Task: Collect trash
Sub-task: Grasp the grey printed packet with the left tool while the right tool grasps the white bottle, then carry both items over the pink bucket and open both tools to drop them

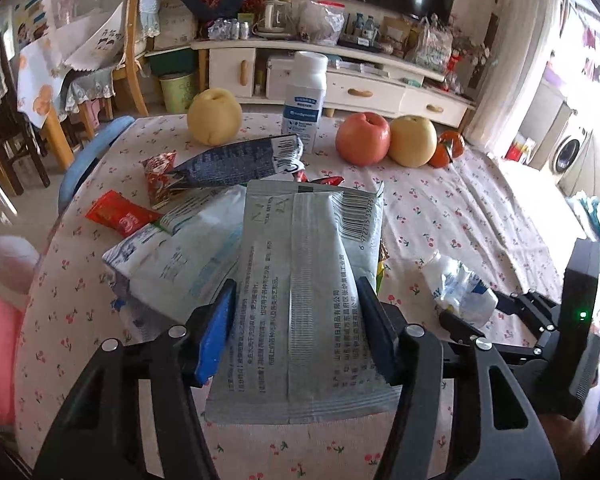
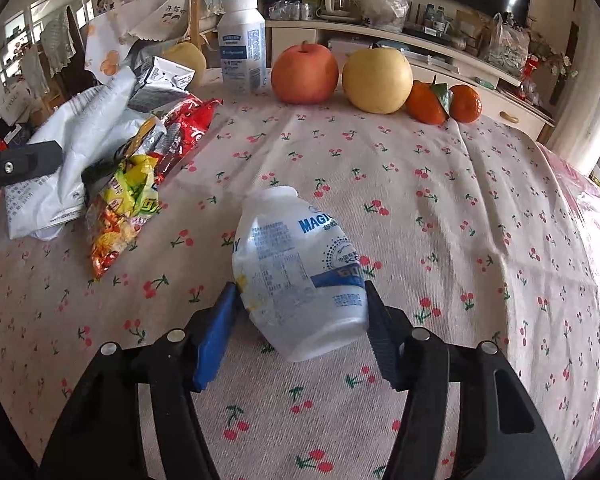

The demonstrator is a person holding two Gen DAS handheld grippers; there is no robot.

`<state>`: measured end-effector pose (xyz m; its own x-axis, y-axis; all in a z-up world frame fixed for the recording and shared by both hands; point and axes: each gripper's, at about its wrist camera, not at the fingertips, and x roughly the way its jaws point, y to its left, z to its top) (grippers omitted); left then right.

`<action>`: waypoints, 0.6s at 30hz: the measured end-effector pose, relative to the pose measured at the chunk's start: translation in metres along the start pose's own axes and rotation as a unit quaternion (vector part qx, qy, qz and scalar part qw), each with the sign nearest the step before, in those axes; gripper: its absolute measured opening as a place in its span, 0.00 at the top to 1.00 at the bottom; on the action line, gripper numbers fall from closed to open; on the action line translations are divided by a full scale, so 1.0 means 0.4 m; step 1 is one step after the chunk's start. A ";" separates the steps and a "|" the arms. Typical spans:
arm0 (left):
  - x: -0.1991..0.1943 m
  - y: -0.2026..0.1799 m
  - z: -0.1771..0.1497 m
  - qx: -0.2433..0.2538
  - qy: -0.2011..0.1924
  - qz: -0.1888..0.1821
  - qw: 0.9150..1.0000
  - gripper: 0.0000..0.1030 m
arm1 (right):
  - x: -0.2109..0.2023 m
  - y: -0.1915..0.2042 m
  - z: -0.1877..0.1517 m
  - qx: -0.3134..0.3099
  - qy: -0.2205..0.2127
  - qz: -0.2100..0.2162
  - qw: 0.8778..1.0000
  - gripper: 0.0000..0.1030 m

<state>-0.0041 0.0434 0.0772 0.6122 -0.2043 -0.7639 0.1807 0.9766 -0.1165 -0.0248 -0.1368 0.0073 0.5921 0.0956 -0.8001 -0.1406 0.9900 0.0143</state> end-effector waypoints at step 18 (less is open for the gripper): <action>-0.214 0.174 -0.050 -0.041 -0.109 0.046 0.992 0.42 | -0.126 0.114 -0.011 0.000 -0.039 0.007 0.999 0.41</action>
<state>-0.0593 0.1300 0.1220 0.7768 -0.1140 -0.6193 0.0578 0.9922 -0.1102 -0.0643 -0.0969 0.0456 0.6502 0.1170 -0.7507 -0.1487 0.9886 0.0252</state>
